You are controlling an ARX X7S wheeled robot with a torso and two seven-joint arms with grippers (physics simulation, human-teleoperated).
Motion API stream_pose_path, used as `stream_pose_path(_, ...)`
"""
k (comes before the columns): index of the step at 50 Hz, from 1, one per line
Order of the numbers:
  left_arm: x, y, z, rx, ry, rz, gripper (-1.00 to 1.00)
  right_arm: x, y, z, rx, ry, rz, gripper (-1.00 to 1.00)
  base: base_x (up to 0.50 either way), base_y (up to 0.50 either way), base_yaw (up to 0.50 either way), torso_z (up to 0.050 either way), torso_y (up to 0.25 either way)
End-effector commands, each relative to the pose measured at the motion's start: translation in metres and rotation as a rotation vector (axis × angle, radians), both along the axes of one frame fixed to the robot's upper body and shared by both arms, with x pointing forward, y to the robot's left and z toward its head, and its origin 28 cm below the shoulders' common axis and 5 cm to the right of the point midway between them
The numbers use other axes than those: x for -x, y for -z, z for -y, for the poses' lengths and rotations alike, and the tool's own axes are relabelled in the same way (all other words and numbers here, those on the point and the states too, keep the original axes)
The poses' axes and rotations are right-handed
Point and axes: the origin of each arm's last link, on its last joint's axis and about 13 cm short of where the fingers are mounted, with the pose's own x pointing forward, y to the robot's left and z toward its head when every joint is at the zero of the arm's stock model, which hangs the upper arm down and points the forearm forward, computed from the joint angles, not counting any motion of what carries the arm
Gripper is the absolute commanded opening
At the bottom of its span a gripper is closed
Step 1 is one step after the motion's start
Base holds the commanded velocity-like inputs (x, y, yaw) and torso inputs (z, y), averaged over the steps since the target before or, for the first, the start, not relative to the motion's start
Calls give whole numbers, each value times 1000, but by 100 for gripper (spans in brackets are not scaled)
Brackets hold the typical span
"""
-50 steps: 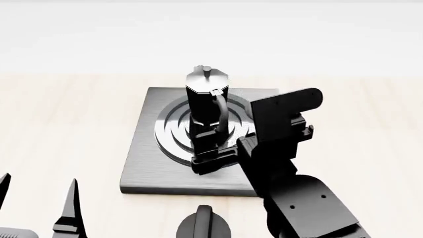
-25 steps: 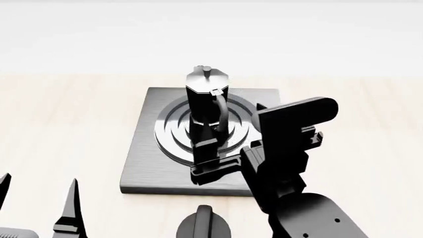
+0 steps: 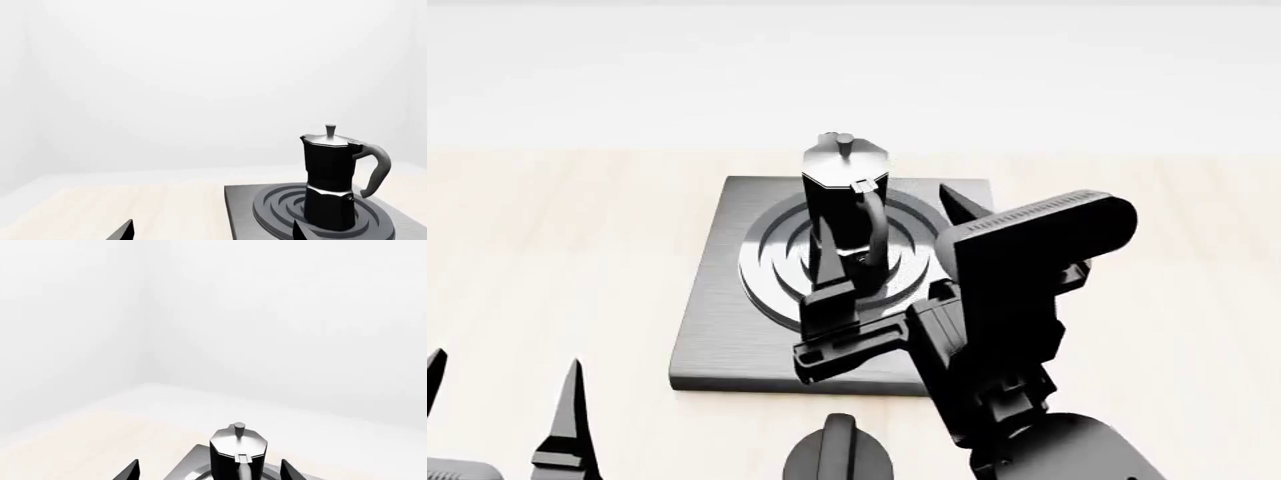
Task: Put the moka pot on the stove.
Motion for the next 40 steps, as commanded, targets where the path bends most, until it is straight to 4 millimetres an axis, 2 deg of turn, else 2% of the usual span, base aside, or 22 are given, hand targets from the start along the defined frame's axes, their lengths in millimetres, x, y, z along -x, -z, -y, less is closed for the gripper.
stream_pose_path(1,0,-1,-1,2,2,2,100,13,-8,0,-14,-5,39,100,0,0,0,0,0)
stream_pose_path(11,-1,-1,-1,3,2,1,100,22,-14,0,-24,-11,77,100,0,0,0,0,0)
stream_pose_path(13,-1,-1,-1,2,1,1,100,23,-7,0,-33,-12,74,100,0,0,0,0,0)
stream_pose_path(19,-1,-1,-1,2,1,0,100,27,-8,0,-39,-12,87,100,0,0,0,0,0)
stream_pose_path(40,1,2,0,5,0,-3,100,45,-23,-4,-48,-45,154,100,0,0,0,0,0)
